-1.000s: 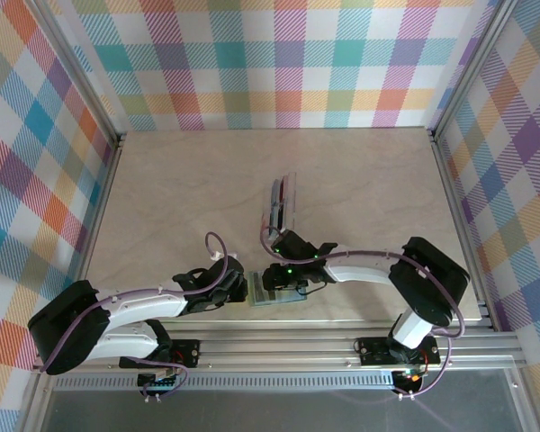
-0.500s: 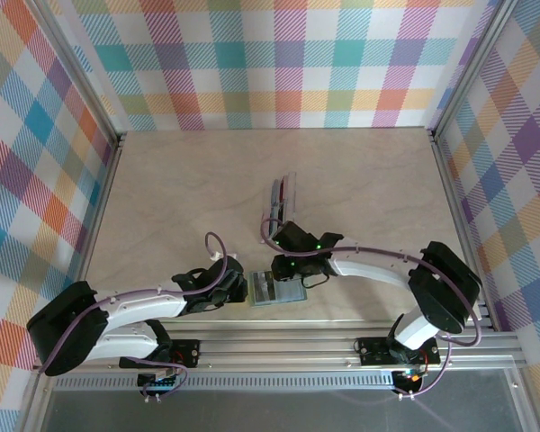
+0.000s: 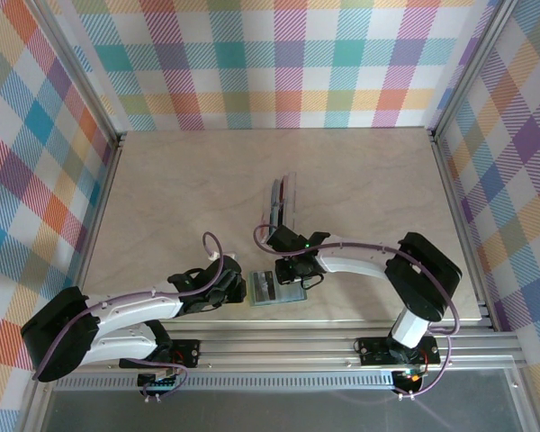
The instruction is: Put the credit cards into the card holder
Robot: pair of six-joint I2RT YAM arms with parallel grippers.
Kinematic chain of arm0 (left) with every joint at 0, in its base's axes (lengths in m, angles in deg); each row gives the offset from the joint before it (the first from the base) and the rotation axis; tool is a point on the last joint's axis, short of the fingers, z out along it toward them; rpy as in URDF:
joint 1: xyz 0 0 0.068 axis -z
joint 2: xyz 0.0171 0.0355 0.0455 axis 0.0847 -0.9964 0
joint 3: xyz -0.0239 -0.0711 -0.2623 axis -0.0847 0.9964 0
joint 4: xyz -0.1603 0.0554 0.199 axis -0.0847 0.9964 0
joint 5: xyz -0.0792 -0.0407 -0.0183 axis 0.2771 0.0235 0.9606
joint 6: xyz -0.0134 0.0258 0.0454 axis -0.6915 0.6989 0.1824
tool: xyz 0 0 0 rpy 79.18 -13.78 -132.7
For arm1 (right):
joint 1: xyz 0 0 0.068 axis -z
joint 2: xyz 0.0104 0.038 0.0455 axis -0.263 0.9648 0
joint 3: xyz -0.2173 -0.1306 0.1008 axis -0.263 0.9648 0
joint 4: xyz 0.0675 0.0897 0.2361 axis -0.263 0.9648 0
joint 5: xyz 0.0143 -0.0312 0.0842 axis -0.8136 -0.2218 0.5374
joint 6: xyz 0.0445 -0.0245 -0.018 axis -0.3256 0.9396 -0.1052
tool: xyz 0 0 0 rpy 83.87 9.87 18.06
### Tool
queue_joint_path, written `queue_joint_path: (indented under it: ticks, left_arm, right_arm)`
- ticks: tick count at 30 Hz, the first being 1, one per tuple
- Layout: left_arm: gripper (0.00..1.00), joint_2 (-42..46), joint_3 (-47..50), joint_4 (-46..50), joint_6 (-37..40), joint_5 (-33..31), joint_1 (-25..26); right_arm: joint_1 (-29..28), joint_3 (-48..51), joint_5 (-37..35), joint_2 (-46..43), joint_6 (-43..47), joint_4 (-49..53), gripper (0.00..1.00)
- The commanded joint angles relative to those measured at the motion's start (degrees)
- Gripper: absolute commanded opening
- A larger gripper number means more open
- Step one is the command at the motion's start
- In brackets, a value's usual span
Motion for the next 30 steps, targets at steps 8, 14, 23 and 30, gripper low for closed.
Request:
queue_joint_path:
  ticks: [8,14,23,30]
  left_arm:
    - [0.18,-1.72,-4.26,1.38,2.14,0.93,0.77]
    - [0.17,-5.9,-4.55,-1.56,2.12,2.47,0.77]
    - [0.17,-8.15,-4.33,-2.81,1.93,2.38,0.78]
    - [0.17,-9.14,-4.53,-3.83,1.59,2.81,0.77]
  right_arm:
    - [-0.12,2.1,2.02,0.14,0.62,-0.75,0.18]
    - [-0.17,2.16,1.9,-3.63,1.21,-0.05,0.02]
    - [-0.11,1.15,4.23,-7.71,2.53,0.26,0.0]
    - [-0.2,0.34,12.2,-7.29,2.49,-4.16,0.0]
